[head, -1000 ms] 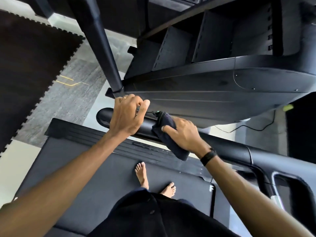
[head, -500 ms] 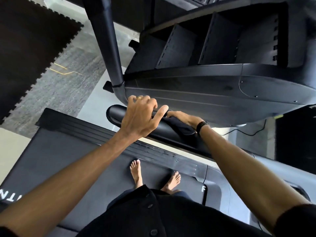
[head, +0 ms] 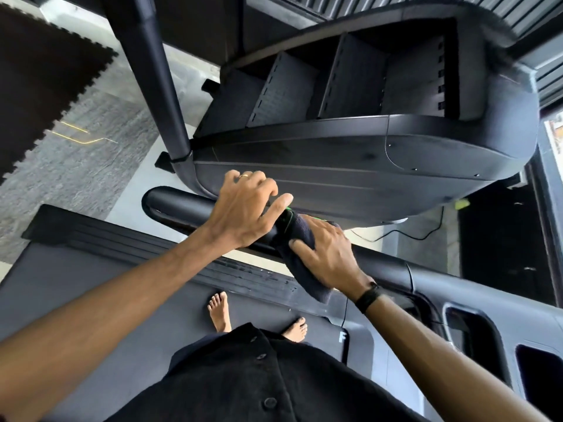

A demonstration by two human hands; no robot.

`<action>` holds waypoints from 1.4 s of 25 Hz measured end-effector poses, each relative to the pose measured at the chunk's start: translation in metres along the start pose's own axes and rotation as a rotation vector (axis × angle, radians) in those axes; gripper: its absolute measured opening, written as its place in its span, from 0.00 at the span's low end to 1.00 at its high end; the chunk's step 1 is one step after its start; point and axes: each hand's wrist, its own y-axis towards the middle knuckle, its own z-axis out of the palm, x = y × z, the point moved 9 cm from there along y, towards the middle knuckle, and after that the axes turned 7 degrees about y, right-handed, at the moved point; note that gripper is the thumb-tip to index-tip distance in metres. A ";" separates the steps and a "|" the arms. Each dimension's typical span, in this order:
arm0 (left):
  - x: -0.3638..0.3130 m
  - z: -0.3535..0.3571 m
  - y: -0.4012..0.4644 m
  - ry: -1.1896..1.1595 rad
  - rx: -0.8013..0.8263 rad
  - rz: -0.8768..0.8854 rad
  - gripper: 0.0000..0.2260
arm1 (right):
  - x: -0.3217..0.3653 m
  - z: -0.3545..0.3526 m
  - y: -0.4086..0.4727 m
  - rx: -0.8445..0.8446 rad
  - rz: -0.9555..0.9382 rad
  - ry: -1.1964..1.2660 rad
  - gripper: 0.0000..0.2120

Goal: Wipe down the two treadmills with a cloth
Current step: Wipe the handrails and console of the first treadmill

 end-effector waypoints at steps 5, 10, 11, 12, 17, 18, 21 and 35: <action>-0.042 0.031 0.012 0.065 0.134 -0.005 0.26 | -0.069 0.030 0.054 0.374 0.425 0.210 0.29; -0.064 0.036 0.021 -0.162 0.166 -0.080 0.20 | -0.063 0.012 0.023 0.242 0.315 0.147 0.26; -0.066 0.035 0.022 -0.198 0.143 -0.087 0.18 | -0.059 0.001 0.009 0.162 0.224 0.093 0.23; -0.068 0.034 0.023 -0.217 0.130 -0.087 0.17 | -0.051 -0.014 -0.009 0.049 0.122 0.055 0.22; -0.094 0.044 0.024 -0.233 0.119 -0.042 0.18 | -0.059 -0.049 -0.068 -0.180 -0.080 -0.055 0.26; -0.099 0.046 0.024 -0.239 0.123 -0.033 0.18 | -0.071 -0.051 -0.060 -0.114 0.027 -0.035 0.23; -0.113 0.054 0.027 -0.248 0.154 -0.021 0.19 | -0.140 -0.041 -0.021 0.161 0.490 0.122 0.25; -0.210 0.101 0.050 -0.256 0.300 0.196 0.22 | -0.189 -0.110 -0.117 -0.222 0.428 -0.027 0.23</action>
